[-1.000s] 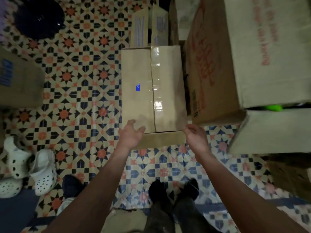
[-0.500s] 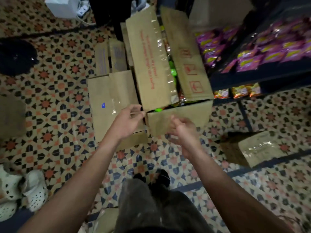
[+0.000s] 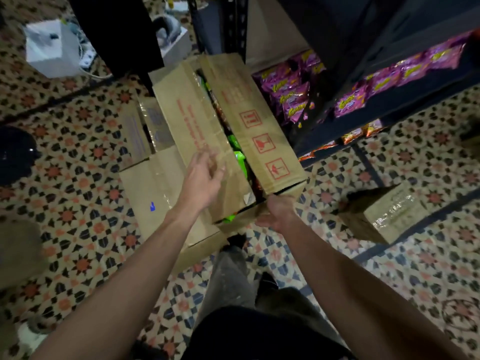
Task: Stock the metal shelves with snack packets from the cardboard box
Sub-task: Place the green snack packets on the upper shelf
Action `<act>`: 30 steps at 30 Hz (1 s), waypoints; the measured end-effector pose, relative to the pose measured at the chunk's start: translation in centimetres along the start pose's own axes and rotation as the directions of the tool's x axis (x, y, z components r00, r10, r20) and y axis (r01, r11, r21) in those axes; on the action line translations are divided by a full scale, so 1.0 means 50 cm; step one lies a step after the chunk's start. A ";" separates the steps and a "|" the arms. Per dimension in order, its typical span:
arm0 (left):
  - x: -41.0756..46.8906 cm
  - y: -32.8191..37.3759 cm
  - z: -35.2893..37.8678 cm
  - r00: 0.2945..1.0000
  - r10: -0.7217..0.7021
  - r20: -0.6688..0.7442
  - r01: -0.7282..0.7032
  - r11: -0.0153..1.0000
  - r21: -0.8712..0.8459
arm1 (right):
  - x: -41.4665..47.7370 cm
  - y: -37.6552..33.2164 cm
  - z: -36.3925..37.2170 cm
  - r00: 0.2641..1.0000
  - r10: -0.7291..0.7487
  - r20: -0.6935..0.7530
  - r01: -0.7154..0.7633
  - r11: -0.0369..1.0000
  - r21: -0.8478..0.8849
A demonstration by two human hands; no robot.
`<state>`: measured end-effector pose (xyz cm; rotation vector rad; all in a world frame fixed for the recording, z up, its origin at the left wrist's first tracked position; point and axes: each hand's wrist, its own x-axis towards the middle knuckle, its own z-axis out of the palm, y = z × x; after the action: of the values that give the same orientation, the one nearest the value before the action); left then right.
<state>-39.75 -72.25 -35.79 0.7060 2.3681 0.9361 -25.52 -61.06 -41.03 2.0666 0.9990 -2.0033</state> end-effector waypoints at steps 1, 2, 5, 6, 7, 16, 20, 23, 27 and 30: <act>0.013 -0.003 -0.011 1.000 0.016 0.015 -0.017 1.000 0.016 | 0.000 -0.001 0.003 0.999 -0.034 0.011 0.034 0.999 -0.015; 0.033 -0.006 -0.026 0.999 0.033 0.025 -0.034 0.999 0.031 | -0.001 -0.010 0.010 0.997 -0.071 0.024 0.071 0.997 -0.012; 0.086 -0.026 -0.056 0.996 0.072 0.052 -0.076 0.994 0.081 | 0.000 -0.005 0.010 0.988 -0.150 0.025 0.150 0.989 -0.005; 0.099 -0.033 -0.064 0.994 0.083 0.070 -0.090 0.992 0.091 | -0.005 -0.002 0.007 0.989 -0.149 0.013 0.149 0.989 0.012; 0.116 -0.033 -0.072 0.991 0.102 0.089 -0.110 0.990 0.092 | -0.002 0.003 0.002 0.989 -0.148 -0.016 0.149 0.988 0.048; 0.237 -0.021 -0.093 0.989 0.150 0.011 -0.150 0.981 0.124 | -0.021 0.104 -0.101 0.985 -0.103 -0.137 0.113 0.992 0.064; 0.284 -0.044 -0.086 1.000 -0.014 0.000 0.013 0.989 0.149 | -0.033 0.164 -0.167 0.975 -0.067 -0.212 0.086 0.993 0.081; 0.277 -0.036 -0.054 0.987 -0.092 0.131 0.056 0.965 0.254 | -0.038 0.208 -0.219 0.966 -0.055 -0.253 0.079 0.993 0.082; 0.266 -0.022 -0.014 0.930 -0.251 0.267 0.135 0.912 0.388 | -0.054 0.255 -0.271 0.962 -0.041 -0.271 0.061 0.996 0.067; 0.249 -0.006 0.006 0.872 -0.336 0.357 0.205 0.912 0.356 | -0.062 0.296 -0.312 0.956 -0.030 -0.290 0.047 0.998 0.052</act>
<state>-48.93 -64.62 -39.33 0.5865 2.1676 0.2585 -4.37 -66.08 -41.51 2.4431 1.0421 -1.7999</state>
